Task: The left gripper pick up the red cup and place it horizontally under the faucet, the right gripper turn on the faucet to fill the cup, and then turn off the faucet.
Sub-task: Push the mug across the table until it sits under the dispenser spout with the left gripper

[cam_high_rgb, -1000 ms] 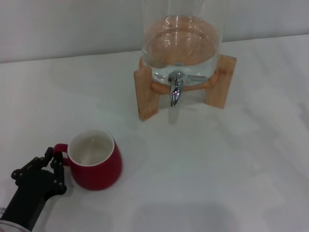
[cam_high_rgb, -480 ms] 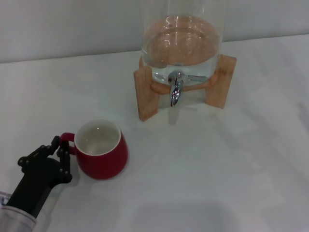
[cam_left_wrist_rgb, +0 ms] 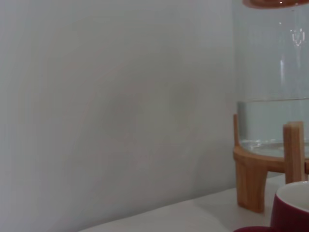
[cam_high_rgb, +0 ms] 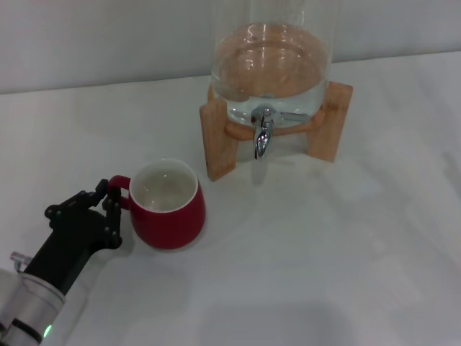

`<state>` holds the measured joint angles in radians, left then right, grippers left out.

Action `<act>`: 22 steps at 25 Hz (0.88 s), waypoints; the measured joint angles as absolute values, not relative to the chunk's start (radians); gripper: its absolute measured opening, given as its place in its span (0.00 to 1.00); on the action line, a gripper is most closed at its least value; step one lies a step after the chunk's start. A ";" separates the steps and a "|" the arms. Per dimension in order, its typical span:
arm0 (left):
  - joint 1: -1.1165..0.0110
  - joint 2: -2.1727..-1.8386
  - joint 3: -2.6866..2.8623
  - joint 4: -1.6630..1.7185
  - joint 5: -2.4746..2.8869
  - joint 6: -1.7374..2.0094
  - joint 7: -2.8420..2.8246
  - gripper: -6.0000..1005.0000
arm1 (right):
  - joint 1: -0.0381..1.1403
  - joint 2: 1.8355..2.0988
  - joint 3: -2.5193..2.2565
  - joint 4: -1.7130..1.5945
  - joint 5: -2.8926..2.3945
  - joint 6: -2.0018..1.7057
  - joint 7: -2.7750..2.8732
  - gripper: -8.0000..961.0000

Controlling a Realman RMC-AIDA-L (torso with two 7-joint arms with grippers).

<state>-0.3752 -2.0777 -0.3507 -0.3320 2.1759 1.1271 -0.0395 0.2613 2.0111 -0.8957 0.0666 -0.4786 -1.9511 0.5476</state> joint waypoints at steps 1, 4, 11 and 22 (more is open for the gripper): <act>-0.383 -2.078 -0.352 -0.329 2.182 1.123 -0.047 0.13 | 0.262 2.011 -0.896 0.066 -0.479 -1.951 0.548 0.79; -0.407 -2.078 -0.350 -0.320 2.188 1.111 -0.059 0.13 | 0.262 2.011 -0.896 0.066 -0.479 -1.951 0.548 0.79; -0.443 -2.077 -0.349 -0.308 2.239 1.085 -0.084 0.13 | 0.263 2.011 -0.896 0.071 -0.479 -1.951 0.548 0.79; -0.467 -2.077 -0.349 -0.292 2.299 1.081 -0.131 0.13 | 0.263 2.011 -0.896 0.074 -0.491 -1.953 0.548 0.79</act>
<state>-0.4667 -2.0770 -0.3494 -0.2918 2.2987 1.0813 -0.1314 0.2628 2.0111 -0.8957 0.0737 -0.4909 -1.9533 0.5476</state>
